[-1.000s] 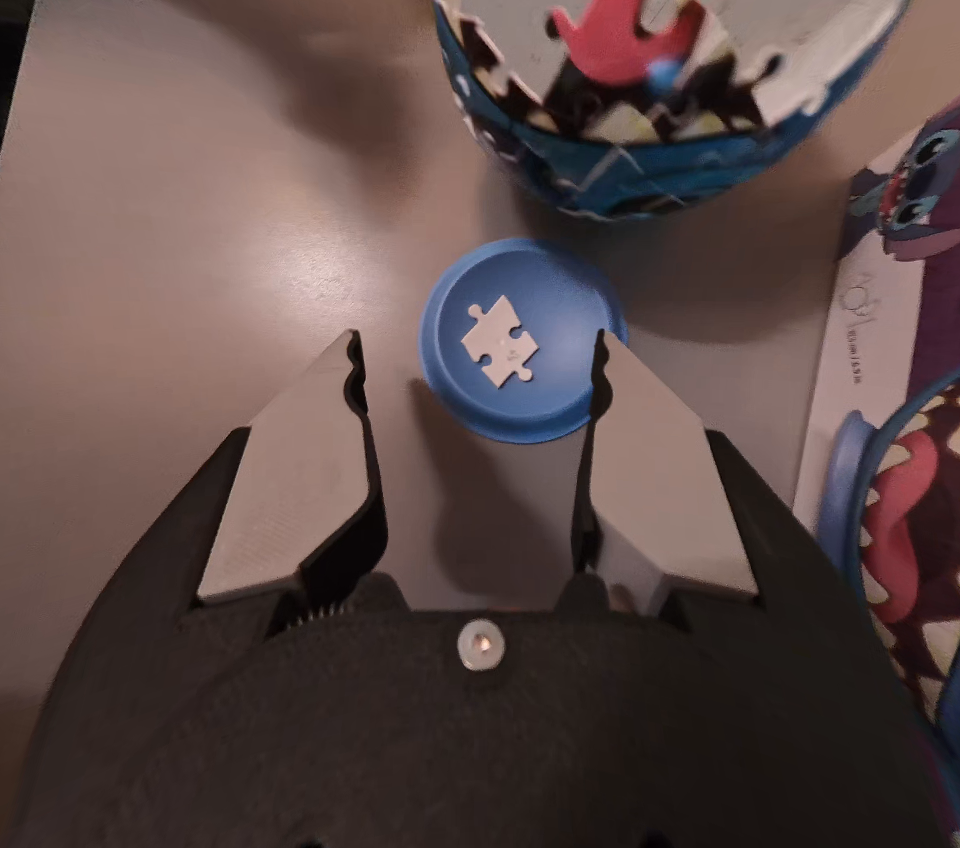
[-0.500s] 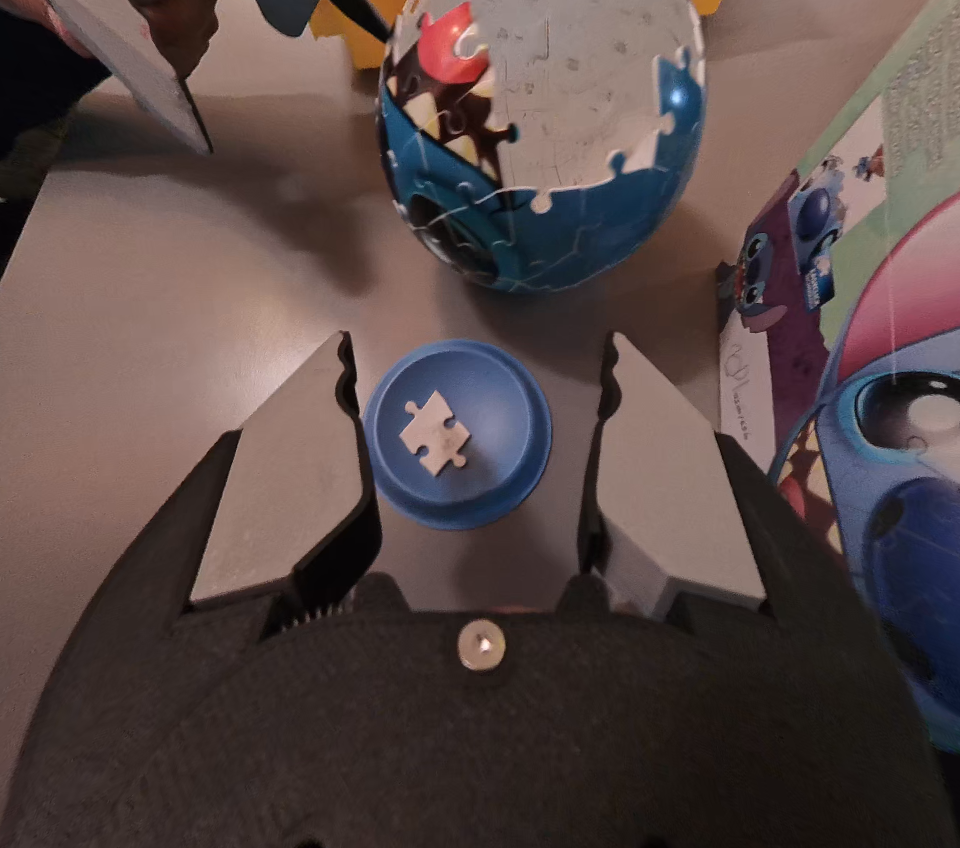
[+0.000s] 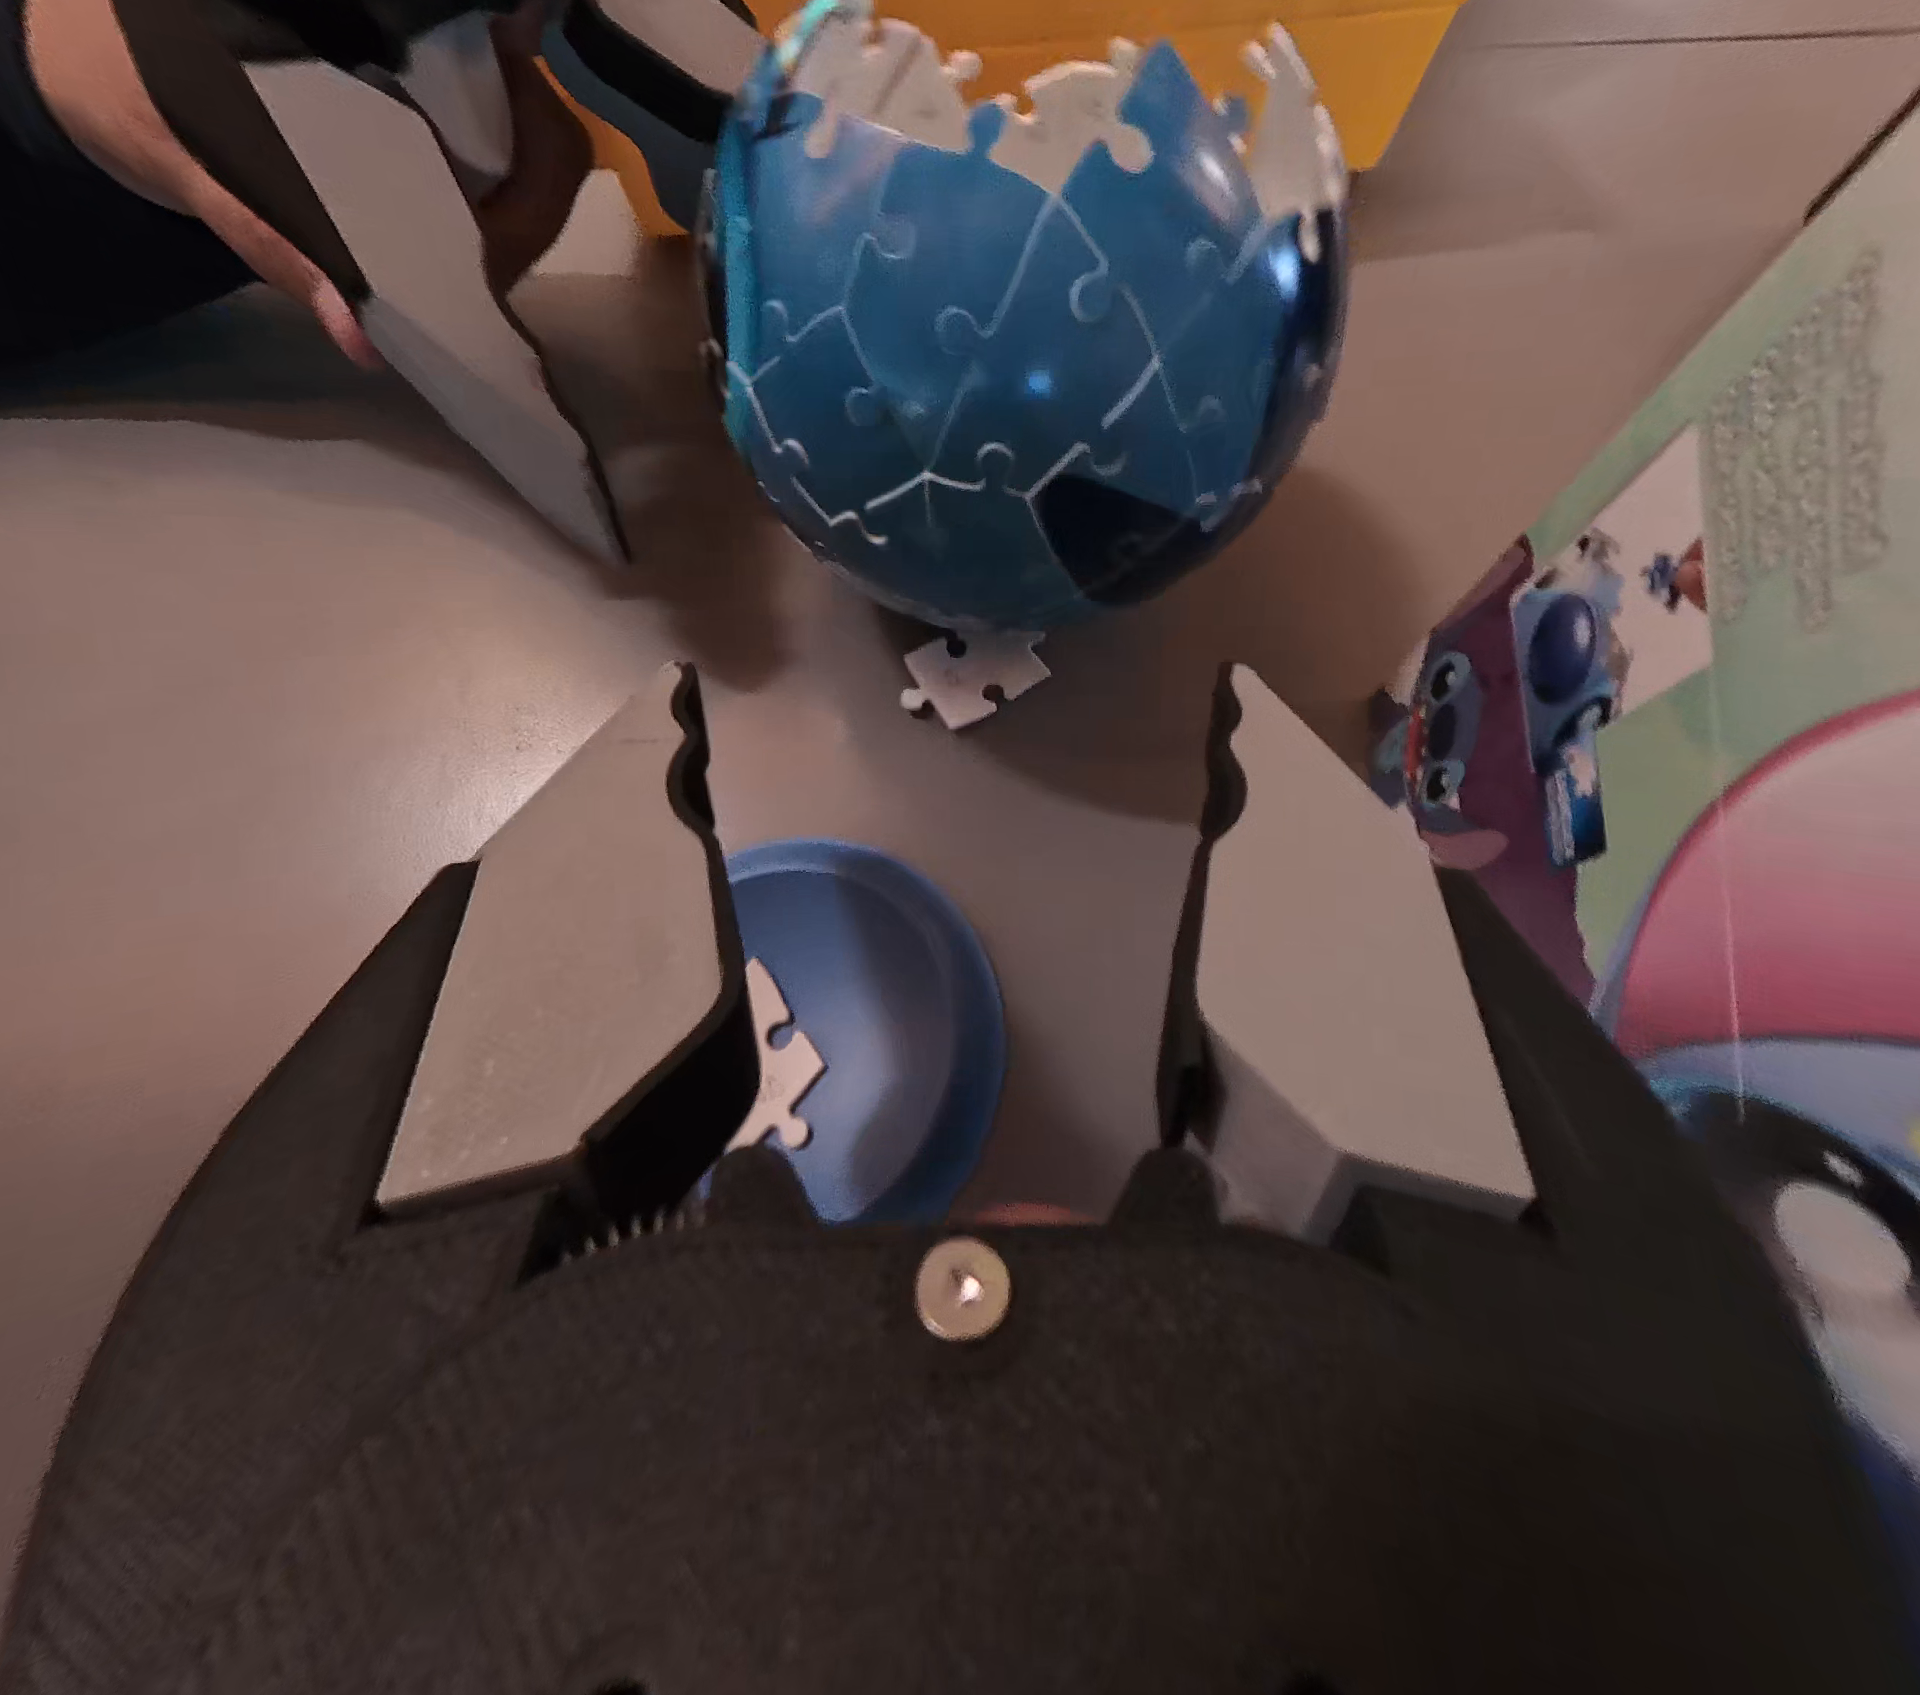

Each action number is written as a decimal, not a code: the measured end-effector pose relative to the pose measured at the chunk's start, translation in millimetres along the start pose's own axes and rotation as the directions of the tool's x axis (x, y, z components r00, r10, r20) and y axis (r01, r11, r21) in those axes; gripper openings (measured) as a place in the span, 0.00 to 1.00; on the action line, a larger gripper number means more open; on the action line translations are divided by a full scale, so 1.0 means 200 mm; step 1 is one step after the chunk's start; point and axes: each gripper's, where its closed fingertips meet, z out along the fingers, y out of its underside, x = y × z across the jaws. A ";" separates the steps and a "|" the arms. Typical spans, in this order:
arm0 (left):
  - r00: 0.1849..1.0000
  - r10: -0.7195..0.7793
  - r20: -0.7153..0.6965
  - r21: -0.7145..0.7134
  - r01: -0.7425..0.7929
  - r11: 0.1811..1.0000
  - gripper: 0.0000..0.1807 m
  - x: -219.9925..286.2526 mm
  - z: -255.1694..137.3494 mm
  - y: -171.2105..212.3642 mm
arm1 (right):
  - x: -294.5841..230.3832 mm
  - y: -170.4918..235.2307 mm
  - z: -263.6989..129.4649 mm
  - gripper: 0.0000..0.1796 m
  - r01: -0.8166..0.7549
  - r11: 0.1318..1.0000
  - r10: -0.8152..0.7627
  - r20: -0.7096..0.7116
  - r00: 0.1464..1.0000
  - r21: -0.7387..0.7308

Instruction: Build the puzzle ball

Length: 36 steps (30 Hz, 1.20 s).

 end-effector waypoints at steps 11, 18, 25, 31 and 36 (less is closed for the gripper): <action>0.997 0.032 0.077 -0.010 -0.032 0.999 0.65 -0.09 0.06 -0.01 | 0.08 0.02 0.11 0.56 -0.030 0.999 0.031 0.022 0.999 -0.037; 1.000 0.026 0.012 0.021 -0.026 0.999 0.64 -0.04 0.09 -0.05 | 0.08 -0.04 0.12 0.56 -0.058 0.998 0.056 0.088 0.995 0.022; 0.998 0.022 -0.060 0.045 -0.019 0.999 0.64 0.00 0.08 -0.07 | 0.05 -0.08 0.15 0.61 -0.069 0.997 0.060 0.174 0.983 0.045; 0.998 0.027 -0.061 0.049 -0.024 0.999 0.64 0.00 0.09 -0.07 | 0.06 -0.07 0.18 0.64 -0.058 0.998 0.053 0.183 0.982 0.023; 0.998 0.031 -0.050 0.048 -0.028 0.998 0.64 0.00 0.10 -0.06 | 0.05 -0.06 0.19 0.65 -0.053 0.998 0.048 0.181 0.982 0.023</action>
